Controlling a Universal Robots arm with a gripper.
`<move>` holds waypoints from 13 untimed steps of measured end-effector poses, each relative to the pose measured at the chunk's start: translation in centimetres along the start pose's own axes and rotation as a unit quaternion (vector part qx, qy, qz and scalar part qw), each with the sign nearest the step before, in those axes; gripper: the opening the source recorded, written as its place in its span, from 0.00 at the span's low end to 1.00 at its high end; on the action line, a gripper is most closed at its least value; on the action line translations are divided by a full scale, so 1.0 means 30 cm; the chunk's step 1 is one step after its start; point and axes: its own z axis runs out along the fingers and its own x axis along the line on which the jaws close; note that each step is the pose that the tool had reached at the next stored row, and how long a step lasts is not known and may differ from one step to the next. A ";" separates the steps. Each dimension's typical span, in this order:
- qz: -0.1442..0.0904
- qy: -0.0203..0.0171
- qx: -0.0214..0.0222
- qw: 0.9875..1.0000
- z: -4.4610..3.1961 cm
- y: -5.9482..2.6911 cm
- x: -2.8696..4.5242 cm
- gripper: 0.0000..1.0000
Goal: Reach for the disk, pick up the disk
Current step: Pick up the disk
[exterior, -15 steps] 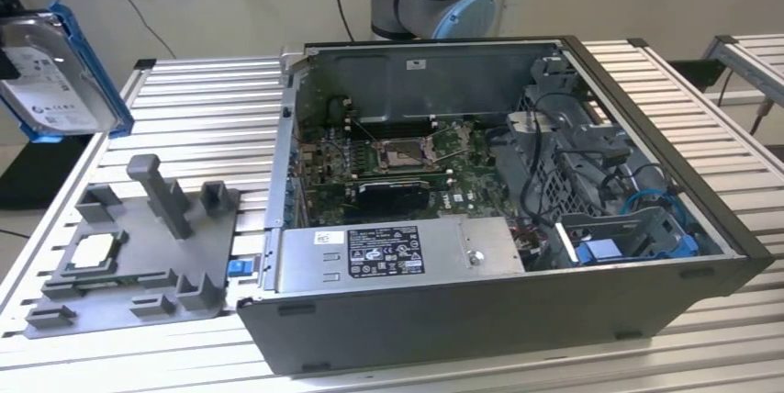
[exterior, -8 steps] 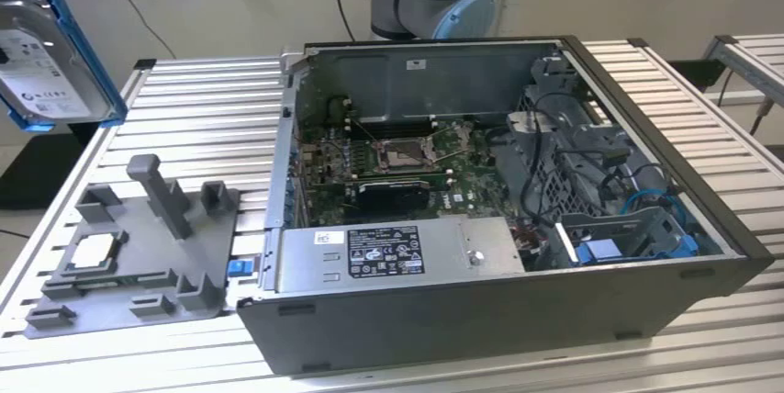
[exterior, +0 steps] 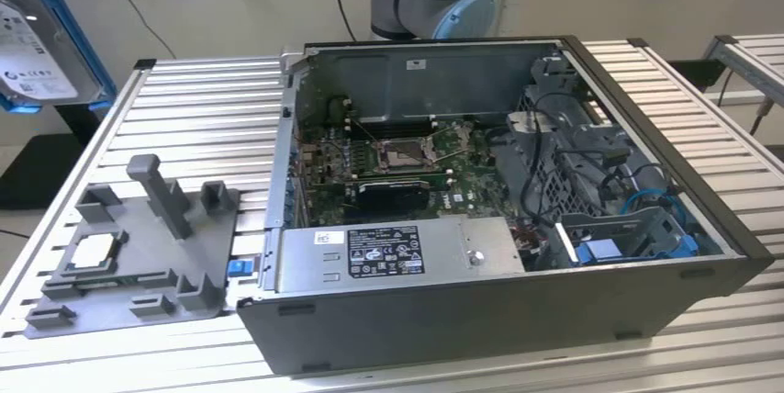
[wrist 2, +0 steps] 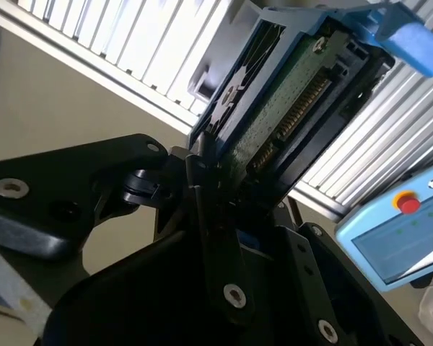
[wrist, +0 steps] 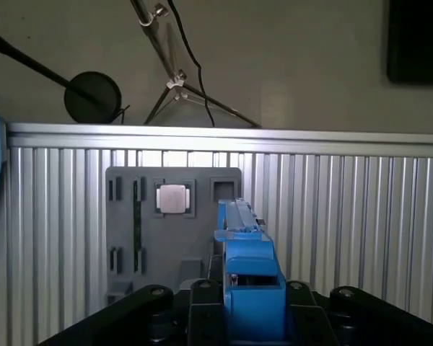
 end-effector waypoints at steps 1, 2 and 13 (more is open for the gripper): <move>0.000 0.000 0.000 1.000 -0.008 0.000 0.000 0.00; 0.000 0.000 0.000 1.000 -0.016 0.000 -0.001 0.00; 0.000 0.000 0.000 1.000 -0.094 0.002 -0.004 0.00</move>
